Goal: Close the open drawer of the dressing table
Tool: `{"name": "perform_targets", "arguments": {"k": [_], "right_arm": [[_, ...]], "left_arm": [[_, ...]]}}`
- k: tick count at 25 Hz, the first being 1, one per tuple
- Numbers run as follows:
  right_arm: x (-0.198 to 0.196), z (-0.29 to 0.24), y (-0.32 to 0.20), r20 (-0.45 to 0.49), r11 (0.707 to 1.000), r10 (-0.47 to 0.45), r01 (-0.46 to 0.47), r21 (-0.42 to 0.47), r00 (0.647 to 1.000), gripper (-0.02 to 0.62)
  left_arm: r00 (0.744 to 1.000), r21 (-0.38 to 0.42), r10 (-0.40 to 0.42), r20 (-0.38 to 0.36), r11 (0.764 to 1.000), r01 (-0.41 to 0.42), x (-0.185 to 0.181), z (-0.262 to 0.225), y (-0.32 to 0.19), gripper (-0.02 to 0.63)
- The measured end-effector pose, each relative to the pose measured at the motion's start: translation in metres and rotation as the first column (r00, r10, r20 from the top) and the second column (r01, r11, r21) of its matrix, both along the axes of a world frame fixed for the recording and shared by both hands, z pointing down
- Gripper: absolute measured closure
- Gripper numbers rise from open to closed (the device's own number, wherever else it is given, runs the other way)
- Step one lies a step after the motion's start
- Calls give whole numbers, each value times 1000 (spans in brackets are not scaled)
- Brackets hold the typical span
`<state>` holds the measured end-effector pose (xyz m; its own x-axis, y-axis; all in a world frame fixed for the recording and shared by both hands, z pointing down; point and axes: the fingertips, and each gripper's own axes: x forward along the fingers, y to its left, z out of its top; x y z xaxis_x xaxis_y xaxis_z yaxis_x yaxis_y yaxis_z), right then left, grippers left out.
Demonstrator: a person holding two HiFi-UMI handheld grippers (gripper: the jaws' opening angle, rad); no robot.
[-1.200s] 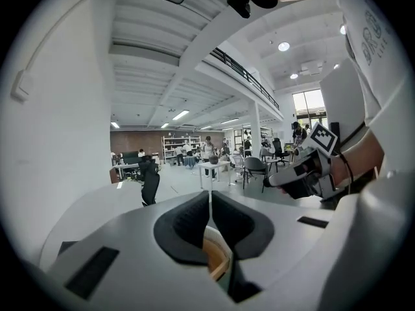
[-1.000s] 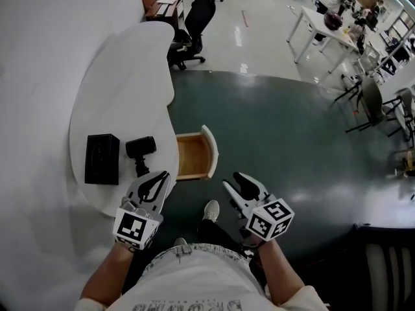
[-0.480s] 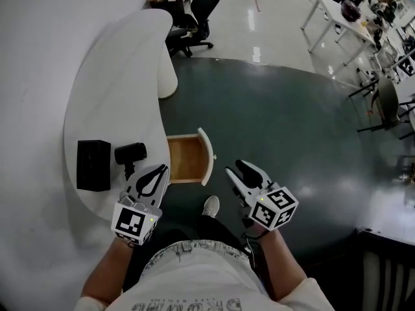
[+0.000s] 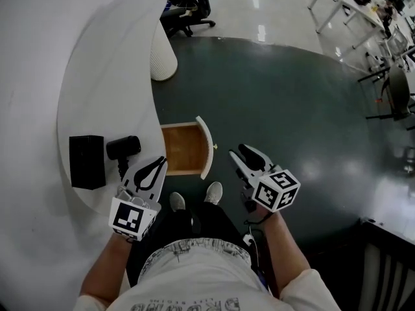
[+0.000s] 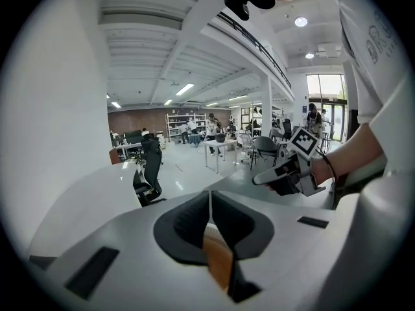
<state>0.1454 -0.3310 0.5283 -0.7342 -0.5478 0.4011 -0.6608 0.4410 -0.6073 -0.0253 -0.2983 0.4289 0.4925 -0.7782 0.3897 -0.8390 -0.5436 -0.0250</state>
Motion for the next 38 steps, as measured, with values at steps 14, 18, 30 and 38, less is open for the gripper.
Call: {"name": "perform_targets", "arguments": {"k": [14, 18, 30, 38], "right_arm": [[-1, 108, -11, 26, 973, 149, -142, -182, 988, 433], [-6, 144, -14, 36, 956, 180, -166, -241, 983, 434], [-20, 227, -20, 97, 915, 205, -156, -371, 974, 440], [-30, 264, -11, 134, 888, 209, -131, -441, 969, 445]], "left_arm": [[995, -85, 95, 14, 992, -93, -8, 54, -18, 575], [992, -112, 127, 24, 986, -123, -9, 67, -25, 575], [990, -202, 134, 41, 972, -123, -8, 104, -20, 575], [992, -225, 113, 54, 969, -98, -18, 114, -13, 575]]}}
